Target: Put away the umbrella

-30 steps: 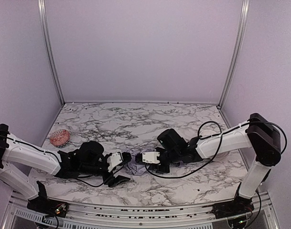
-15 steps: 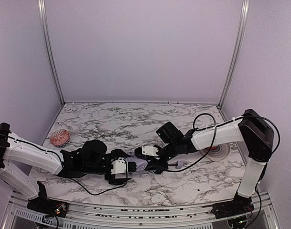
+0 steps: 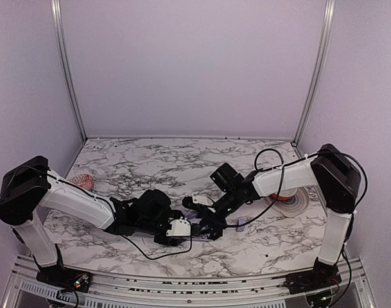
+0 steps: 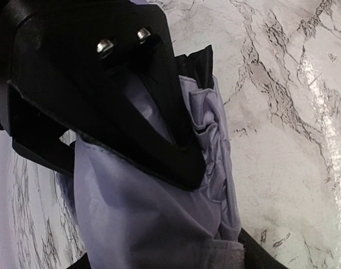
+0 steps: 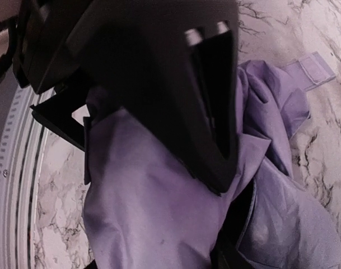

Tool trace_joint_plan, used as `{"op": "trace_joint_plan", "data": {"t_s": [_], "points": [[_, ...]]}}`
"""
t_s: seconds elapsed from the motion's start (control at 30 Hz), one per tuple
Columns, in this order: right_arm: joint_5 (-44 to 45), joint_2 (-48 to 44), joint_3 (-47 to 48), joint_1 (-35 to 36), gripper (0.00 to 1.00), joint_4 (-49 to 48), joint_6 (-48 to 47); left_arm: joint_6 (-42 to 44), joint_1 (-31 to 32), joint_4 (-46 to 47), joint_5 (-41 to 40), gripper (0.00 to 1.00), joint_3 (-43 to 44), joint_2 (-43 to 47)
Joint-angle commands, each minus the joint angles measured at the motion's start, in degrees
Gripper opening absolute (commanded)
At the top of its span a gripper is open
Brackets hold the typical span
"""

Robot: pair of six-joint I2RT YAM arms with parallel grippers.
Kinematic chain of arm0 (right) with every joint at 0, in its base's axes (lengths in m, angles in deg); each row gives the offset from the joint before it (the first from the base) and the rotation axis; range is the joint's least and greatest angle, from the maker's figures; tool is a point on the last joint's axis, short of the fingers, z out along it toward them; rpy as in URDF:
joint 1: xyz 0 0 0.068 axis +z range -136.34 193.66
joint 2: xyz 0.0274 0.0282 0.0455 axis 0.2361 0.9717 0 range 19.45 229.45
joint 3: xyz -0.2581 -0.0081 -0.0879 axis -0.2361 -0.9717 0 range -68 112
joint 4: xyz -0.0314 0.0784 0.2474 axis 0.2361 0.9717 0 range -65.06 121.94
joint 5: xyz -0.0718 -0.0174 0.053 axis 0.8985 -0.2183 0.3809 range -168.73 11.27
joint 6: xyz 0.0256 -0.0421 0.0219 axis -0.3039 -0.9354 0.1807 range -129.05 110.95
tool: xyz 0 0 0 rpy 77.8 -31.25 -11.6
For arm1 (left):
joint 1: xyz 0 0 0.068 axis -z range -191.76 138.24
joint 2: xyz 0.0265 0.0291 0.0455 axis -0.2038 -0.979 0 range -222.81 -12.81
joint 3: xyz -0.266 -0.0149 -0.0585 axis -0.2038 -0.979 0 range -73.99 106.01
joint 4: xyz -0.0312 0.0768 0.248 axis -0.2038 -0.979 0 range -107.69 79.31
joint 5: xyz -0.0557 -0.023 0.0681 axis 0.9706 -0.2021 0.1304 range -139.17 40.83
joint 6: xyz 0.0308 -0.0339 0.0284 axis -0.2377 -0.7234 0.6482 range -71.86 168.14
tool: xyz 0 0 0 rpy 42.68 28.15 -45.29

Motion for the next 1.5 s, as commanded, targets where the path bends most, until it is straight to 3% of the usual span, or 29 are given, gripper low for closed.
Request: {"op": "trace_joint_plan", "data": {"t_s": [0.0,0.27,0.5,0.63,0.73,0.8,0.9,1.2,1.3,1.47], "points": [[-4.0,1.1,-1.5,-3.4,0.44,5.5,4.2,-0.1,0.1,-14.5,0.3,0.55,2.7,-3.1],[-8.3,-5.5,-1.8,-5.1,0.61,2.2,5.4,-0.3,0.0,-17.2,0.2,0.29,4.5,-6.4],[-8.2,-18.0,-10.7,-6.4,0.69,-3.6,5.2,-1.5,-2.1,-17.6,4.1,0.18,3.7,-5.4],[4.2,-26.2,-22.5,-4.1,0.73,-18.6,7.7,-2.7,-3.7,-17.3,10.0,0.18,3.1,-4.4],[15.0,-29.7,-32.1,0.7,0.80,-36.6,5.0,-3.2,-4.5,-18.3,13.0,0.18,3.8,-4.7],[19.2,-29.4,-34.6,3.4,0.84,-42.4,2.7,-3.2,-4.7,-19.9,14.8,0.18,4.9,-5.3],[22.3,-26.4,-33.4,4.0,0.99,-44.3,1.2,-3.2,-4.9,-21.8,16.0,0.18,6.1,-6.1],[27.0,-16.8,-33.7,6.1,1.00,-52.2,-3.1,-3.2,-5.7,-22.9,18.6,0.18,6.9,-6.7],[26.7,-18.1,-35.3,6.1,1.00,-56.6,-3.3,-3.2,-6.0,-23.5,18.9,0.17,7.3,-7.0],[27.0,-24.4,-37.0,6.1,1.00,-53.6,-4.2,-3.2,-6.6,-24.4,20.1,0.17,8.0,-7.6]]}}
